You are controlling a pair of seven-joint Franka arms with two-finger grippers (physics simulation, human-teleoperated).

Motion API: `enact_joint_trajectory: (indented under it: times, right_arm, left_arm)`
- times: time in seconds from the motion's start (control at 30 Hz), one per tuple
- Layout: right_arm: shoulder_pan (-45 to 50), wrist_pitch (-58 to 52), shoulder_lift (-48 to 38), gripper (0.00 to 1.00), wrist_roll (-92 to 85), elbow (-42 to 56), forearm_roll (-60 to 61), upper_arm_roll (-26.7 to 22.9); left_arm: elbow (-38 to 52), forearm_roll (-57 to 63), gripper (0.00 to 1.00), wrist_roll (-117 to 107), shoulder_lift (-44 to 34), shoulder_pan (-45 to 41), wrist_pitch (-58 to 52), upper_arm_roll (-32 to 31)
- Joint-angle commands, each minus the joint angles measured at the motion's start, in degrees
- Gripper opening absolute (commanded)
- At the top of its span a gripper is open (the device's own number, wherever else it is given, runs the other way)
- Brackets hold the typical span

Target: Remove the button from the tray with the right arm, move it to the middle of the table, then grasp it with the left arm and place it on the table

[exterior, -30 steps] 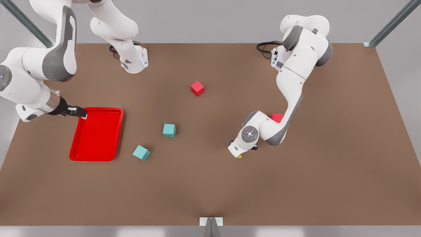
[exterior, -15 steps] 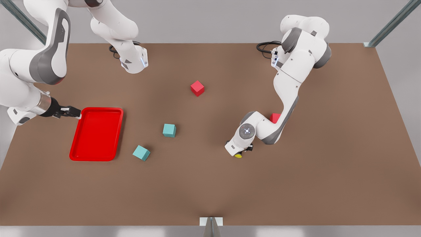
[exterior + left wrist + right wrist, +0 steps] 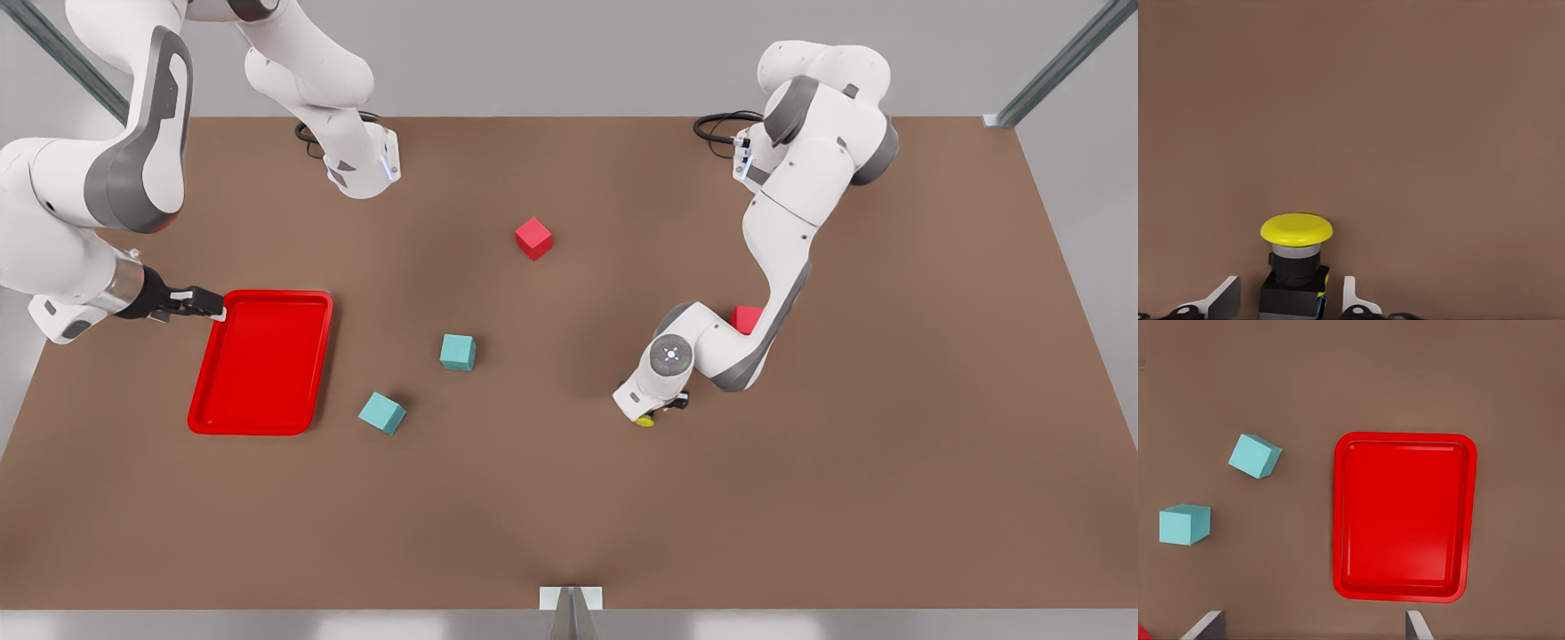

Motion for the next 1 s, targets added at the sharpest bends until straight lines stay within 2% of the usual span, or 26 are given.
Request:
enact_joint_trajectory:
  times: [0.0, 0.03, 0.07, 0.2, 0.33, 0.37, 0.63, 0.83, 0.87, 0.93, 0.97]
  right_arm:
    - [0.0, 0.0, 0.1, 1.0, -2.2, 0.0, 0.0, 0.0]
    - [0.0, 0.0, 0.1, 1.0, -2.1, 0.0, 0.0, 0.1]
    - [0.0, 0.1, 0.1, 1.0, -2.2, 0.0, 0.0, 0.1]
    - [0.0, 0.0, 0.1, 1.0, -2.2, 0.0, 0.0, 0.0]
    - [0.0, 0.0, 0.1, 1.0, -2.1, 0.0, -0.1, 0.0]
    - [0.0, 0.0, 0.1, 1.0, -2.1, 0.0, -0.1, 0.1]
    - [0.0, -0.1, 0.1, 1.0, -2.1, 0.0, -0.1, 0.1]
    - [0.0, 0.0, 0.1, 1.0, -2.2, 0.0, -0.2, 0.1]
    - [0.1, 0.0, 0.1, 1.0, -2.2, 0.0, -0.1, 0.1]
    - [0.1, 0.0, 0.1, 1.0, -2.2, 0.0, -0.2, 0.1]
    - [0.1, 0.0, 0.1, 1.0, -2.1, 0.0, -0.2, 0.1]
  left_arm:
    - [0.0, 0.1, 0.73, 0.0, 0.0, 0.0, -0.1, 0.0]
    - [0.0, 0.1, 0.66, -0.1, 0.0, 0.0, -0.1, 0.0]
    - [0.0, 0.0, 0.53, -0.3, 0.0, 0.0, -0.2, 0.0]
    - [0.6, -0.1, 0.39, -0.4, -0.5, 0.8, -2.2, 0.0]
    - [4.9, -0.9, 0.39, -1.0, -2.1, 1.0, -11.8, -1.0]
    - [5.6, -2.2, 0.42, -4.8, -2.8, 1.2, -11.7, -0.9]
    - [14.3, -3.2, 0.42, -49.9, -2.5, -0.8, -9.2, -1.5]
    - [14.3, 22.1, 0.41, -83.0, -2.3, -2.7, -11.6, -1.1]
    - [14.3, 24.4, 0.41, -85.9, -2.4, -5.1, -14.4, 1.0]
    - [15.1, 23.7, 0.41, -89.1, -1.9, -16.7, -16.8, 15.5]
    - [15.1, 23.9, 0.41, -89.1, -1.9, -17.0, -18.5, 15.9]
